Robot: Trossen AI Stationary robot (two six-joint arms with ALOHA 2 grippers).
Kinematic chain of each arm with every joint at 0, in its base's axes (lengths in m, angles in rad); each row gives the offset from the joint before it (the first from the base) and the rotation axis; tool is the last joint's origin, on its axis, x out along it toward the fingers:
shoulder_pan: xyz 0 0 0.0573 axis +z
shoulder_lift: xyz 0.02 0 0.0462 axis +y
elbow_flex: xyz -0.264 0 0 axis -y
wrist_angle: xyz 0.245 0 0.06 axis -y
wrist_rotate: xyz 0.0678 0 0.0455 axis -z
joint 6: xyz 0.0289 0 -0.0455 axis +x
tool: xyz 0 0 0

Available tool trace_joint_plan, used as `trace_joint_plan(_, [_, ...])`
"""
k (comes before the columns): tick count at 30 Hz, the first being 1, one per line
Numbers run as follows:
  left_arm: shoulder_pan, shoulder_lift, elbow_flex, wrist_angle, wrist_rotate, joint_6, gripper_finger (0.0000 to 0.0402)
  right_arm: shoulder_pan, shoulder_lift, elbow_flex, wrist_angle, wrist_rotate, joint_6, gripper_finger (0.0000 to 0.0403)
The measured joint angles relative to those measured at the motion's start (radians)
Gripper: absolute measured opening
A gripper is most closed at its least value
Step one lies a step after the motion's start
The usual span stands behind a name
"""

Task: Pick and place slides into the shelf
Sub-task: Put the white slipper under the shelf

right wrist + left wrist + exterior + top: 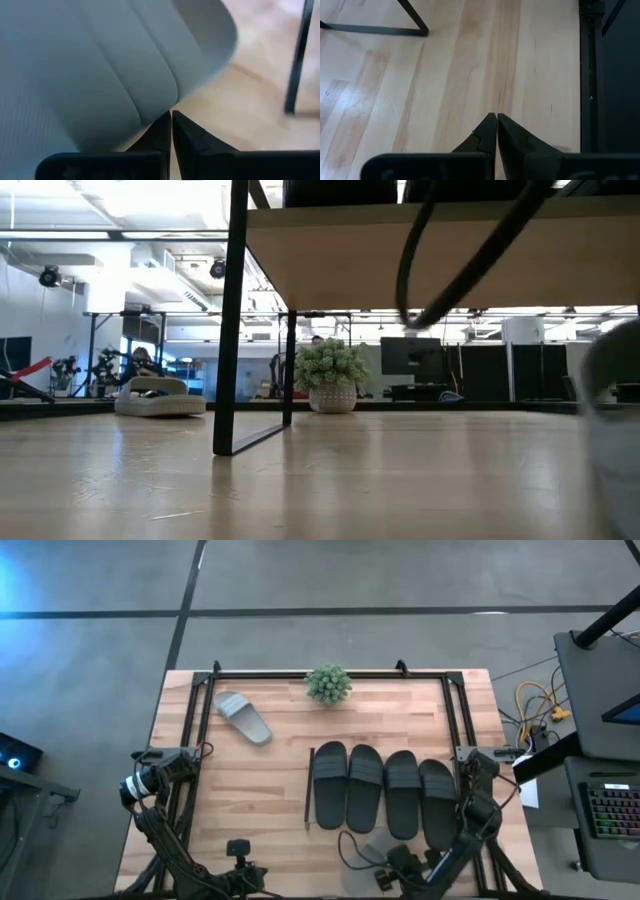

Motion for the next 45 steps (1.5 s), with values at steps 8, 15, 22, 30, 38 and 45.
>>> trace_joint_plan(8, [0.0, 0.0, 0.0, 0.0, 0.006, 0.0, 0.0, -0.075, 0.0, 0.009, 0.03, 0.091, -0.132, 0.0009])
trace_joint_plan(15, [0.0, 0.0, 0.0, 0.0, 0.011, 0.0, 0.0, -0.075, 0.0, 0.039, -0.006, 0.158, -0.161, 0.0009])
trace_joint_plan(22, [0.002, 0.0, 0.0, -0.001, 0.011, 0.007, 0.0, -0.118, 0.001, 0.022, 0.104, 0.179, -0.293, 0.0009])
trace_joint_plan(30, [0.004, 0.0, 0.0, -0.001, 0.011, 0.008, 0.0, -0.13, 0.001, 0.021, 0.035, 0.195, -0.249, 0.0009])
trace_joint_plan(38, [0.004, 0.0, 0.0, -0.001, 0.011, 0.008, 0.0, -0.072, -0.009, 0.158, 0.024, 0.104, -0.202, 0.0009])
trace_joint_plan(45, [0.004, 0.0, 0.0, -0.001, 0.016, 0.008, 0.0, -0.002, -0.009, 0.28, 0.27, -0.05, -0.053, 0.0009])
